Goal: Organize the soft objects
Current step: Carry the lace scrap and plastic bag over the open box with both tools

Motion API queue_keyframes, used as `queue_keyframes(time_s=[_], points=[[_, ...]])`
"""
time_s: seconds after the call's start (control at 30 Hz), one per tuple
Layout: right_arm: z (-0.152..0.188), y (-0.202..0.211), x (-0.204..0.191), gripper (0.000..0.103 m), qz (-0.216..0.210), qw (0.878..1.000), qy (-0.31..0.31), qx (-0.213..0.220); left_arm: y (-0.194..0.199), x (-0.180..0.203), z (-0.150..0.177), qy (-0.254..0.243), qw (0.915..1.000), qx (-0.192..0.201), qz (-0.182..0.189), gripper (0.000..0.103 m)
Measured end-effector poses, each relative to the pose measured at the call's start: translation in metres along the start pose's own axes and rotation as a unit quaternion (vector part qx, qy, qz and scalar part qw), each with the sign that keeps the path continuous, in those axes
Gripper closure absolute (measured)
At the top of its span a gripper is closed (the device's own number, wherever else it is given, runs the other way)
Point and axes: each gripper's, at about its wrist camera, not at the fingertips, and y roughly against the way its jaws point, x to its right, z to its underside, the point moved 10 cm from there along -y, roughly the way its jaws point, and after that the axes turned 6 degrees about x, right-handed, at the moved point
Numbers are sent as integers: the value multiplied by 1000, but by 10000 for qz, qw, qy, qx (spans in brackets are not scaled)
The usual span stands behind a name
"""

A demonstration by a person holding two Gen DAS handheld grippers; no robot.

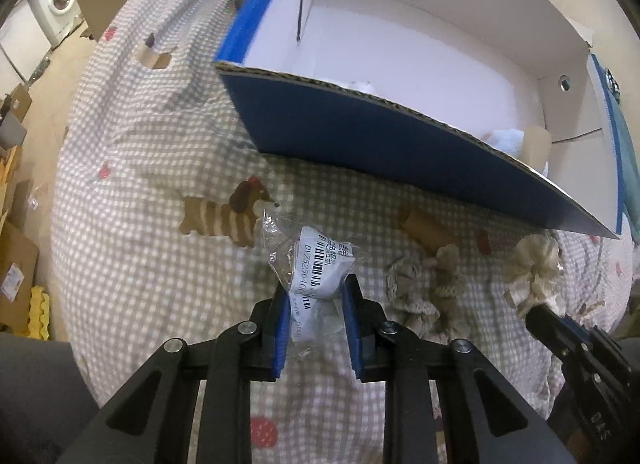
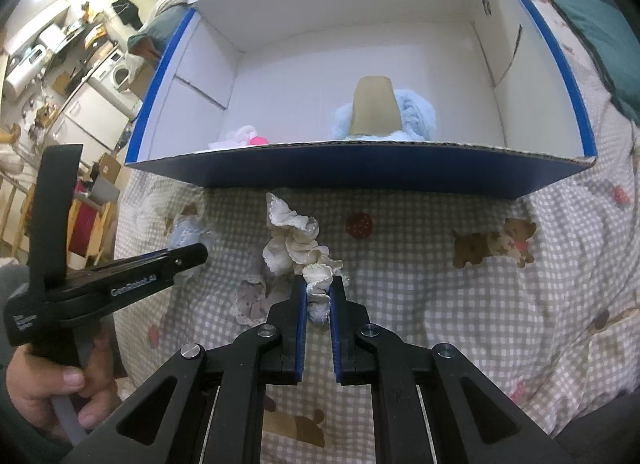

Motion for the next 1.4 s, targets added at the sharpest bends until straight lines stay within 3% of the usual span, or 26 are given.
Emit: queue_keyframes(time_s=[0.37,0.57,0.8,1.0,1.27,1.4], points=[[10,26,-8,91,-72,9998,104,126,51,-7,22,139,9995,274,-17,81],[5,44,-7,91,-172,9994,11,314,74,8,21,89,9985,548,23,81],[-20,80,-12,91,-333,9963,178,774,113,24,-23,-132,9932,1151,123,81],[-69,102,-8,91,-324,9903,255,1329,126,40,-71,-419,9877,1505,91,81],[-132,82,16,91,-169,9869,158,1599,104,56,-121,-712,9848,1583,-60,81],[-143,68,32,91,-23,9857,84,1683,84,65,-134,-712,9859,1514,52,81]])
